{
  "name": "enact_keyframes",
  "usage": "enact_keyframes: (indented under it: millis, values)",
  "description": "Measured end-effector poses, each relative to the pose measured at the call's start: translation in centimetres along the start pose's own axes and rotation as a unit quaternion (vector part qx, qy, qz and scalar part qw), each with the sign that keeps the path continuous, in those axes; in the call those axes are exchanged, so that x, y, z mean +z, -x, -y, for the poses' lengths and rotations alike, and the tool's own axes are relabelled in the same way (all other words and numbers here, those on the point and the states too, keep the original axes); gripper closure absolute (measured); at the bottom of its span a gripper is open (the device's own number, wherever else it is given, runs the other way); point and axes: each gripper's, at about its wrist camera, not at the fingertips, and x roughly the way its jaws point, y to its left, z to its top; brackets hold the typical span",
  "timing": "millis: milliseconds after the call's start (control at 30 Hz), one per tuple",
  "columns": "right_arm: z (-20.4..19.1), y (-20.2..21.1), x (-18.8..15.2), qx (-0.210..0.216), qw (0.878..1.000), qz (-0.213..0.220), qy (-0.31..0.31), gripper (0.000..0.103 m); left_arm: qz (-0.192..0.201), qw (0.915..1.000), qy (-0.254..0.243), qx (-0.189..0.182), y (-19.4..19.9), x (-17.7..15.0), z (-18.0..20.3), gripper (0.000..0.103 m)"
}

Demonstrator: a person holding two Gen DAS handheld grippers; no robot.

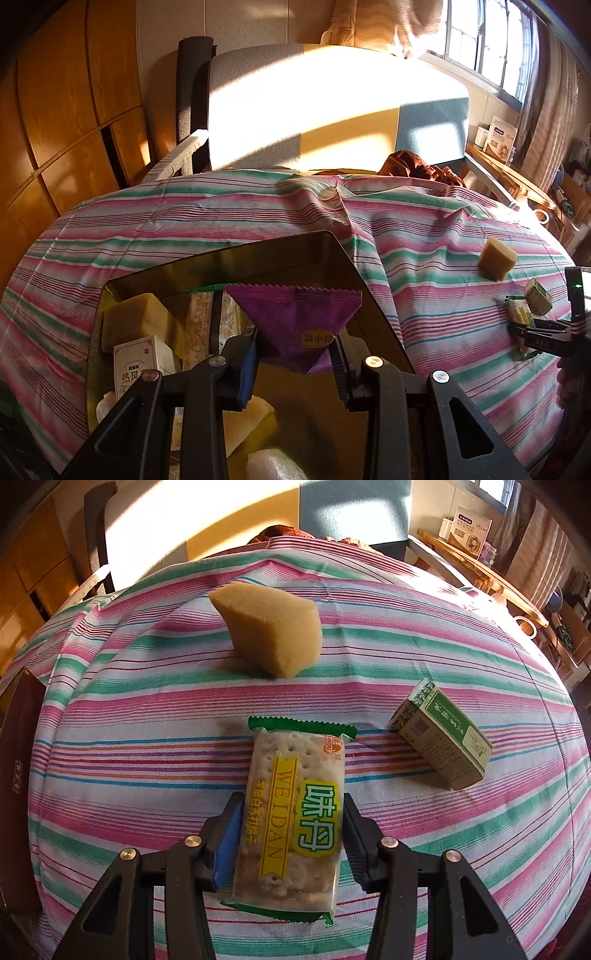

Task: Organize objects
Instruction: 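Open the left tool to drop the purple packet in the tray while the right tool lifts the cracker packet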

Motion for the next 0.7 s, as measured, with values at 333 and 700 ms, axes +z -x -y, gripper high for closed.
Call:
enact_keyframes:
  millis: [333,700]
  values:
    - [-0.6,-0.3,0.0,-0.005,1.000,0.001,0.009,0.053,-0.090,0.9944,0.045,-0.032,-7.1,1.7,-1.0,0.068]
    - [-0.7,-0.4,0.1,-0.006,1.000,0.001,0.013,0.053,-0.130,0.9891,0.068,0.009,-12.9,2.7,-2.9,0.066]
